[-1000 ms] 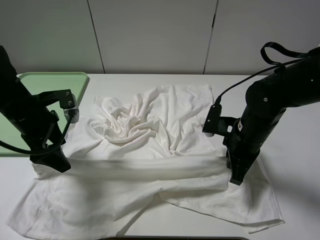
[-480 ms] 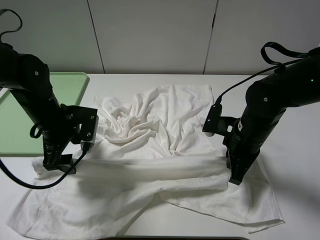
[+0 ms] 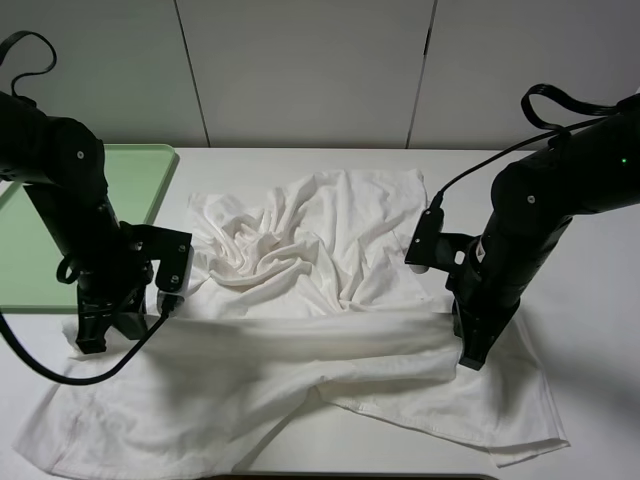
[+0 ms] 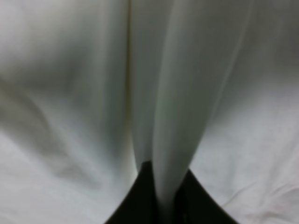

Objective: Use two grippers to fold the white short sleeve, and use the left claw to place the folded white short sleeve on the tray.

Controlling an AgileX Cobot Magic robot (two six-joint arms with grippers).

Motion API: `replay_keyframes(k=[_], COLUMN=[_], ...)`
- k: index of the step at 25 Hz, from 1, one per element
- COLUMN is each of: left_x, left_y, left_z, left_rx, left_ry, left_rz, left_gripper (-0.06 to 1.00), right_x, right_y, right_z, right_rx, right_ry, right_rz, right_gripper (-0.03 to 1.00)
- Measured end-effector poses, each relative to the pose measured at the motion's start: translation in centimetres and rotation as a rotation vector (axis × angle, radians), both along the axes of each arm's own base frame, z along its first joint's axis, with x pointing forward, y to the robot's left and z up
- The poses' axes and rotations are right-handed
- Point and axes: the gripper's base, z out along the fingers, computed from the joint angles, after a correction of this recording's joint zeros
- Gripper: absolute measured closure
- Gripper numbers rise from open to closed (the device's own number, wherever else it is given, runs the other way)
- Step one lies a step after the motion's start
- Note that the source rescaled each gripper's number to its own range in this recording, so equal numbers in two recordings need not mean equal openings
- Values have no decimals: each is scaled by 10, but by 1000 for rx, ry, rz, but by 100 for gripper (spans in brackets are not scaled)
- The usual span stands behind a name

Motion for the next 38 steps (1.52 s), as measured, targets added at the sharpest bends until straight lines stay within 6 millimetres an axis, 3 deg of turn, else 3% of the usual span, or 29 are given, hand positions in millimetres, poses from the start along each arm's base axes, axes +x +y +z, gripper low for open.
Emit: replay_keyframes(k=[2,6,11,19,22,23,24,25,27,29,32,33,36,38], left_x=[0,1,1,-18,-24,-29,-55,-60,-64,-82,-112,-112,-137,-136], left_y=[0,0,0,0,-1,-1,2,3,4,12,25,25,33,33], left_z=[1,10,36,118,131,141,183,190,197,226,279,279,345,351], left_rx=[6,3,-35,-202,-231,-255,-353,-369,-384,-451,-563,-563,-660,-655], left_ry=[3,-35,-128,-440,-491,-533,-699,-725,-751,-865,-1048,-1048,-1168,-1166], left_rz=[39,145,211,209,199,190,158,155,154,151,147,147,126,121], left_gripper=[93,94,94,94,94,94,94,94,94,94,94,94,94,94], right_x=[0,1,4,-10,-18,-23,-28,-35,-35,-47,-81,-86,-94,-90], right_y=[0,-2,-7,-24,-30,-34,-37,-41,-42,-50,-69,-71,-76,-75], right_z=[0,1,27,110,133,145,155,166,169,195,295,315,357,373], right_rx=[-4,-17,-18,22,47,60,72,84,87,115,222,234,256,252], right_ry=[-2,-15,-132,-441,-524,-575,-617,-663,-673,-759,-1064,-1111,-1195,-1207], right_rz=[3,-33,-78,-86,-91,-89,-90,-90,-91,-107,-121,-111,-108,-110], right_gripper=[97,97,97,97,97,97,97,97,97,97,97,97,97,97])
